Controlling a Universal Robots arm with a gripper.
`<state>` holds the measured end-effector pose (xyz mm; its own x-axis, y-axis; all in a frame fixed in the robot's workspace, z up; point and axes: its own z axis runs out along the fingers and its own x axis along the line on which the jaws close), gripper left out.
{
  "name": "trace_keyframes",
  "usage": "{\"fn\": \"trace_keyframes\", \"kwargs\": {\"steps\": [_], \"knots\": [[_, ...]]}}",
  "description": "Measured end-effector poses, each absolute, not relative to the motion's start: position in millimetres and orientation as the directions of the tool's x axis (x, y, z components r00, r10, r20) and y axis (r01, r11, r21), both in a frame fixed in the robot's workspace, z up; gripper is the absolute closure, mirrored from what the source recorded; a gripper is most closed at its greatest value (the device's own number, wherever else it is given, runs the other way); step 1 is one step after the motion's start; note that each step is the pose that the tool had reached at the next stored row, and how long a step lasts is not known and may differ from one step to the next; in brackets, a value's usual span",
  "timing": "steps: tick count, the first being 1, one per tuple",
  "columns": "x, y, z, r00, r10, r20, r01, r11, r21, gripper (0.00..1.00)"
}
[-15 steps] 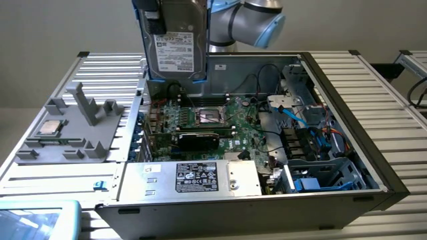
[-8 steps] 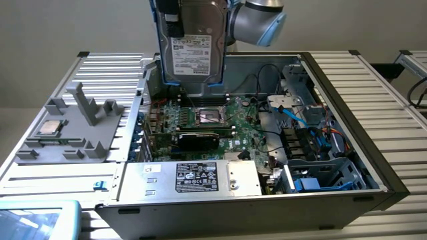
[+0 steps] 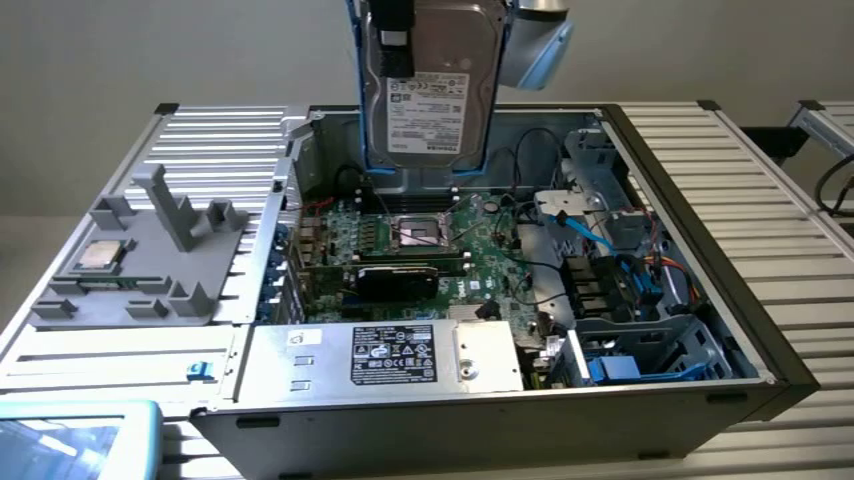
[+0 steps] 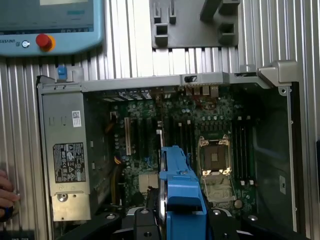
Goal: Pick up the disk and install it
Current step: 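Pick up the disk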
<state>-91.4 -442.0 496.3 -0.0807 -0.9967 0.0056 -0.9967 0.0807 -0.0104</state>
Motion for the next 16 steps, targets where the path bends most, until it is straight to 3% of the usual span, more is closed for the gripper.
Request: {"fn": "trace_keyframes", "kwargs": {"steps": [16], "knots": [[-18.4, -452.1, 497.0, -0.080, -0.997, 0.003, -0.997, 0.080, -0.010, 0.63]]}}
